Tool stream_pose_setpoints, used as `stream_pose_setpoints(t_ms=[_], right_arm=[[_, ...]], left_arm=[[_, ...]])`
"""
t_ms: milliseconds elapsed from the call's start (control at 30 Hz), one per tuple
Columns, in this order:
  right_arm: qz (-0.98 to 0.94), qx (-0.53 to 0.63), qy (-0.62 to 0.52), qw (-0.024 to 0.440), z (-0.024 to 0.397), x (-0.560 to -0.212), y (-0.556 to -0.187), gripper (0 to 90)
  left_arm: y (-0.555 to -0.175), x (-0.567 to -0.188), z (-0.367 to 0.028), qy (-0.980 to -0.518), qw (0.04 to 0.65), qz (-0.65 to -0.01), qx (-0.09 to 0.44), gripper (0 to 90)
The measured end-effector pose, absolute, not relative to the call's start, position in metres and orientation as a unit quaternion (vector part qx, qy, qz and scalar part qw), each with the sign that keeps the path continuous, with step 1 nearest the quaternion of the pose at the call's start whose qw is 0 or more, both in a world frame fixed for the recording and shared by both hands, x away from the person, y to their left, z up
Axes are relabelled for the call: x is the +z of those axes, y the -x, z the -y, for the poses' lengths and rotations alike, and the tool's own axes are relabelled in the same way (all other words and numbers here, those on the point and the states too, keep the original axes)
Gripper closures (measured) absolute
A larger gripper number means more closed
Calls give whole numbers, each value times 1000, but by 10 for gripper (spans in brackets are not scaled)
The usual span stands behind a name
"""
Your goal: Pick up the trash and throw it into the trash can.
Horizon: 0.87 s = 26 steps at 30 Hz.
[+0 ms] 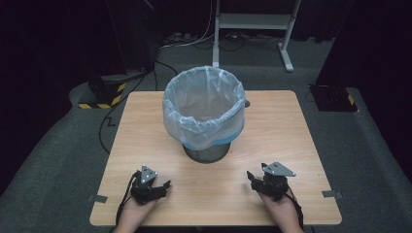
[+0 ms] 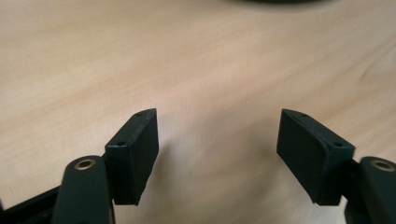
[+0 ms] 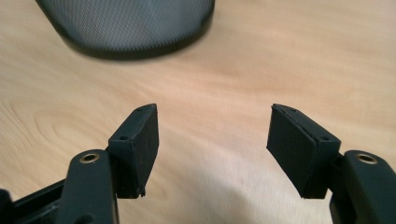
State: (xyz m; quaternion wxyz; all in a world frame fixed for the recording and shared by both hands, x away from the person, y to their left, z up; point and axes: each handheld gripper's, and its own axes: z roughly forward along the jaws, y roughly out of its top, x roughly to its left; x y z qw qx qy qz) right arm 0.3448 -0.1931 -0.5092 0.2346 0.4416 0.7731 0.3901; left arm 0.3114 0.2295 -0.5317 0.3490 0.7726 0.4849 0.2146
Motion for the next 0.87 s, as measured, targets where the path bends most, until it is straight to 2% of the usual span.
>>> stream_pose_setpoints(t_ms=[167,367,433,867], right_arm=[[-797,336,-461,199,191,-526,-353,300],[-791,335,-466,212,183,-528,-355,283],[-792,333,-469,204,184,-527,-355,278],[-793,332,-468,205,185,-527,-353,260]], left_arm=[[-308,-533,-224,-772,351,-484,214,231],[-305,-534,-217,-762,356,-489,231,257],[-305,-532,-221,-773,349,-483,217,268],[-304,-532,-221,-779,352,-474,211,265]])
